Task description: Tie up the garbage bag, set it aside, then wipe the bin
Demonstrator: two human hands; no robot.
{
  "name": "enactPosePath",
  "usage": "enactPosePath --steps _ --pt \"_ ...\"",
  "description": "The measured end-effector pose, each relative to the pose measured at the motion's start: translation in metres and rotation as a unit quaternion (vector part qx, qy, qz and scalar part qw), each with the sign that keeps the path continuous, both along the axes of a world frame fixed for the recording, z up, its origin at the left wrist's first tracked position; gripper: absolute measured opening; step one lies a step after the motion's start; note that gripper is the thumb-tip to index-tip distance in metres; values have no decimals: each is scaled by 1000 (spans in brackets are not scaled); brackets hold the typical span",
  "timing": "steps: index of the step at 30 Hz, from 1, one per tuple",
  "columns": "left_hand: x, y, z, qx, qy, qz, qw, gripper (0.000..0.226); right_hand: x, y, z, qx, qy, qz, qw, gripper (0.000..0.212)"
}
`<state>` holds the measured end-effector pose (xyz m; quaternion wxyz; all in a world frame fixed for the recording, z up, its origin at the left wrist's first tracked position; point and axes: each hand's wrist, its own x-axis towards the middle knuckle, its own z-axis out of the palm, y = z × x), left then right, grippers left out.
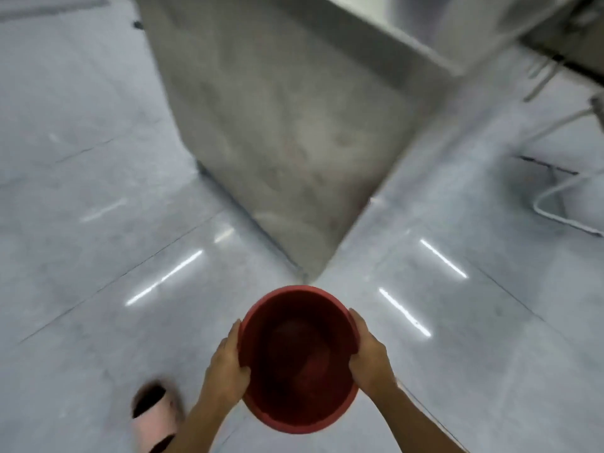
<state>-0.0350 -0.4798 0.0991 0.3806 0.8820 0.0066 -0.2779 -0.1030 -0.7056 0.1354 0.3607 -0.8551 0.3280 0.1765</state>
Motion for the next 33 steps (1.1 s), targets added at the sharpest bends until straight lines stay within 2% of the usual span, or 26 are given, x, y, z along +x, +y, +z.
enactPosePath --steps 2,5,11,15,22,28,31,33 --pt "-12 -56 13 -7 0 14 1000 57 -33 -55 12 -3 -15 -49 999 80" --pt "-21 -146 27 -40 -4 2 999 47 -64 -135 20 -33 -33 -101 994 73" --pt "20 -287 4 -70 -49 -52 995 53 -40 -255 -12 -50 -56 -207 975 70" --pt "78 -361 -42 -49 -6 -101 994 52 10 -313 -65 -14 -59 -257 965 58" --pt "134 -428 -107 -54 91 -119 987 47 62 -367 -133 48 -6 -271 961 54" --pt "144 -440 -131 -47 158 -127 978 47 76 -388 -163 81 21 -241 967 55" --pt "137 -433 -130 -41 154 -145 977 47 69 -391 -165 96 19 -236 967 52" --pt "130 -430 -117 -8 121 -148 981 51 66 -388 -154 62 35 -198 978 47"
